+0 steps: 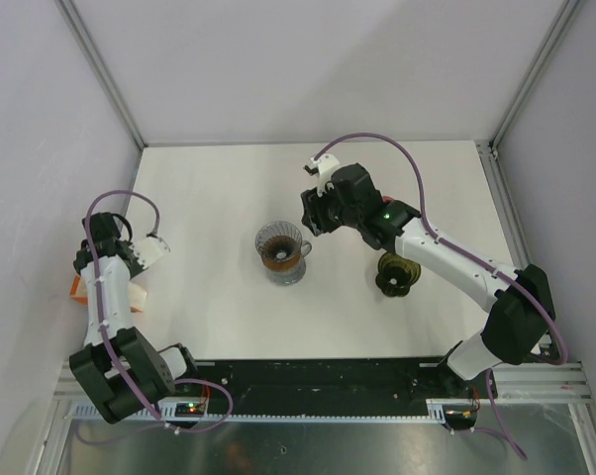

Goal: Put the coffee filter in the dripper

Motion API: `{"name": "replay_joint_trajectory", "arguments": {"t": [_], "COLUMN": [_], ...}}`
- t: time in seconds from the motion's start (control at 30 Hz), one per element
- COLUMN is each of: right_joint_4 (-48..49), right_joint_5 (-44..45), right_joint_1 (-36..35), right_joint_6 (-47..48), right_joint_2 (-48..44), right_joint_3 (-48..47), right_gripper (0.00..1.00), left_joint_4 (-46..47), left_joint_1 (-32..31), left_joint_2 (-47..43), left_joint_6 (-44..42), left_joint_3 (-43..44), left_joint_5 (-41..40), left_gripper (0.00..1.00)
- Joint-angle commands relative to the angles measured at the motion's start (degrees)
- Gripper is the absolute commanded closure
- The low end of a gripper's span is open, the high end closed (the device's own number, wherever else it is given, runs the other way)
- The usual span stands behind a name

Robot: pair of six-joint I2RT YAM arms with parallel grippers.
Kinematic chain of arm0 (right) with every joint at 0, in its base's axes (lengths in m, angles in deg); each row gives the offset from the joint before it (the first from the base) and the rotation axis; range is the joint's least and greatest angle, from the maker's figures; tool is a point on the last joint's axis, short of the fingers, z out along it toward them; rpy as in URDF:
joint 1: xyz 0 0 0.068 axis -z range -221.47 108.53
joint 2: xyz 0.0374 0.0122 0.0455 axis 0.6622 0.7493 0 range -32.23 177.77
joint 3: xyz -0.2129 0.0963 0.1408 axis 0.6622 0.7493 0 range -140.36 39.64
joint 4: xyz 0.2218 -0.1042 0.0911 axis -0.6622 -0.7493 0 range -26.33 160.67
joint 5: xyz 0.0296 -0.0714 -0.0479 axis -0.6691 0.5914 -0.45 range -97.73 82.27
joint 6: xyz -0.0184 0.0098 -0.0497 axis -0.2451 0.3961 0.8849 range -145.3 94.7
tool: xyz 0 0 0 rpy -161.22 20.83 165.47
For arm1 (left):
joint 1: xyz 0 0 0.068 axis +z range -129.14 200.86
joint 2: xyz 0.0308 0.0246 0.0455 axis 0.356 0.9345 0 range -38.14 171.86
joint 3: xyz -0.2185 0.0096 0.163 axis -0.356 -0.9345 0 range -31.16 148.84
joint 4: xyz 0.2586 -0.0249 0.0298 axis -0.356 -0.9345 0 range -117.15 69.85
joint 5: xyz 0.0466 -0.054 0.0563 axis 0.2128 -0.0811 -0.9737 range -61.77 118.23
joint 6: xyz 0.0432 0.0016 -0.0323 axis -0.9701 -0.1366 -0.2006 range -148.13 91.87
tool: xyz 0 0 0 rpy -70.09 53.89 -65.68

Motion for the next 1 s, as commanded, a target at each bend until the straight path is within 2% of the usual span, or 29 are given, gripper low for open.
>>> {"name": "replay_joint_trajectory", "arguments": {"t": [0.0, 0.2, 0.43, 0.97], "right_joint_4": [0.65, 0.34, 0.41, 0.18], "right_joint_5": [0.94, 1.05, 0.91, 0.96], "right_joint_1": [-0.36, -0.39, -0.34, -0.24], "right_joint_6": [0.98, 0.98, 0.86, 0.97], "right_joint_2": [0.23, 0.07, 0.29, 0.11], "right_joint_3": [0.17, 0.26, 0.51, 0.53], "right_gripper": [0.49, 0.49, 0.49, 0.49], "left_joint_4": [0.48, 0.92, 1.23, 1.59], "left_joint_1": [0.51, 0.5, 0.46, 0.56], "left_joint_2": [0.51, 2.88, 2.8, 7.77], "left_joint_6": [-2.66, -2.36, -3.63, -1.62], "left_joint_3": [2.54, 2.59, 0.86, 1.39], "left_joint_5": [0.89, -2.3, -4.38, -8.27], "left_gripper": [0.67, 0.68, 0.64, 0.7]}}
